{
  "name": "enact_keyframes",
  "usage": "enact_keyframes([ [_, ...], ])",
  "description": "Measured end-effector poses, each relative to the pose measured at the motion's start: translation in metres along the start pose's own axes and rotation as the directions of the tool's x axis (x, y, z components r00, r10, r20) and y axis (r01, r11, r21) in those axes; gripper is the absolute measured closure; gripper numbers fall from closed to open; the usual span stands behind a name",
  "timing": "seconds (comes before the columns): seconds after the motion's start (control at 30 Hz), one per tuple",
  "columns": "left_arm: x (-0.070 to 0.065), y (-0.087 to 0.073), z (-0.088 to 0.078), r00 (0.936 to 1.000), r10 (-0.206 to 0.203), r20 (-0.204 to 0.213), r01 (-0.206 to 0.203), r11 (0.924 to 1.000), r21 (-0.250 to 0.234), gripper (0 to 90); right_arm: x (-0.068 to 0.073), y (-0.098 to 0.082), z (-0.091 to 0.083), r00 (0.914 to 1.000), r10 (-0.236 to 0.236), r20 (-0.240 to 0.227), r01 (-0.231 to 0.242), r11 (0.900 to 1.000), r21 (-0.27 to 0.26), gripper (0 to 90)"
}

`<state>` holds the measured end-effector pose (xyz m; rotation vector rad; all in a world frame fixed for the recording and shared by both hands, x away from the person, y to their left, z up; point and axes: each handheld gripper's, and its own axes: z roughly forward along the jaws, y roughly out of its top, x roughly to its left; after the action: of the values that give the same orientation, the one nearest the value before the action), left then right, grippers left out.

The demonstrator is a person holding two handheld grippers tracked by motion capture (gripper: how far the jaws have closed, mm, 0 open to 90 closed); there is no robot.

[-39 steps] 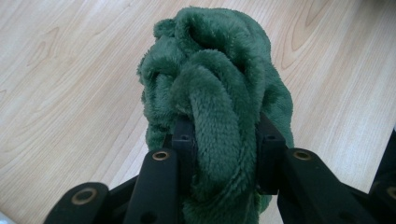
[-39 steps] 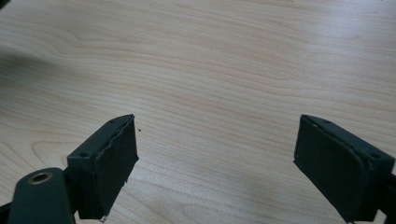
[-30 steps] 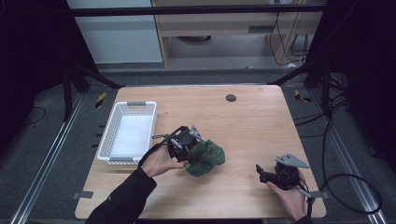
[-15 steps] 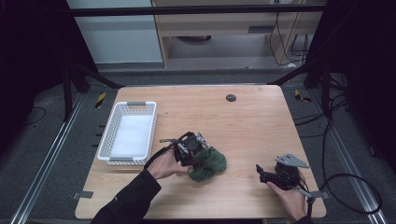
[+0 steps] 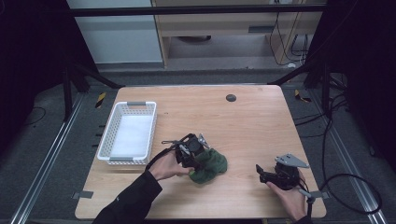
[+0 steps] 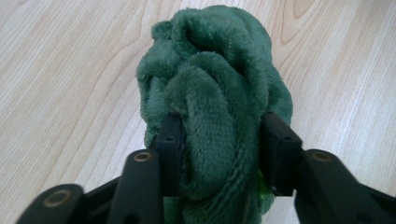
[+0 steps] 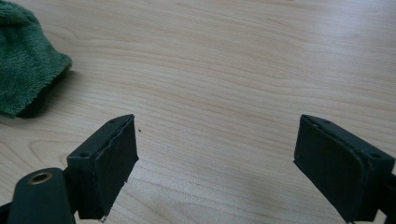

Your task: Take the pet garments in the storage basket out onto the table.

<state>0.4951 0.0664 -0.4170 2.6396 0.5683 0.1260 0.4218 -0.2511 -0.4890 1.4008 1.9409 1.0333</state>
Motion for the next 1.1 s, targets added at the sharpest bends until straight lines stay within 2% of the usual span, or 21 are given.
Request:
enact_keyframes([
  [0.2,-0.001,-0.002,-0.003,1.0,-0.002,-0.002,0.002,0.9999,-0.015,45.6,0.0,0.0,0.0,1.0,0.0,0.0,0.0,1.0,0.001,13.1],
  [0.37,-0.002,-0.004,-0.01,0.9998,-0.005,-0.017,0.004,0.998,-0.063,33.5,0.0,0.0,0.0,1.0,-0.002,0.002,0.002,1.0,0.001,12.9],
  [0.5,-0.004,-0.007,-0.017,0.9993,-0.006,-0.036,0.003,0.9951,-0.099,27.6,0.0,0.0,0.0,1.0,0.001,0.002,-0.001,1.0,0.0,12.7],
  [0.8,-0.004,-0.019,-0.031,0.9962,-0.047,-0.074,0.033,0.9834,-0.178,25.9,-0.001,0.0,0.0,0.9999,-0.003,0.014,0.003,1.0,-0.006,12.2],
  [0.87,-0.004,-0.023,-0.034,0.9945,-0.066,-0.082,0.048,0.979,-0.198,25.9,-0.001,0.0,0.0,0.9999,-0.003,0.017,0.003,1.0,-0.006,12.1],
  [0.97,-0.003,-0.03,-0.041,0.9917,-0.093,-0.088,0.07,0.9684,-0.24,25.7,-0.001,0.0,0.0,0.9998,-0.002,0.02,0.002,1.0,-0.006,11.9],
  [1.1,-0.002,-0.041,-0.049,0.9864,-0.14,-0.086,0.107,0.943,-0.315,24.9,-0.001,0.0,0.001,0.9998,-0.001,0.021,0.001,1.0,-0.006,11.8],
])
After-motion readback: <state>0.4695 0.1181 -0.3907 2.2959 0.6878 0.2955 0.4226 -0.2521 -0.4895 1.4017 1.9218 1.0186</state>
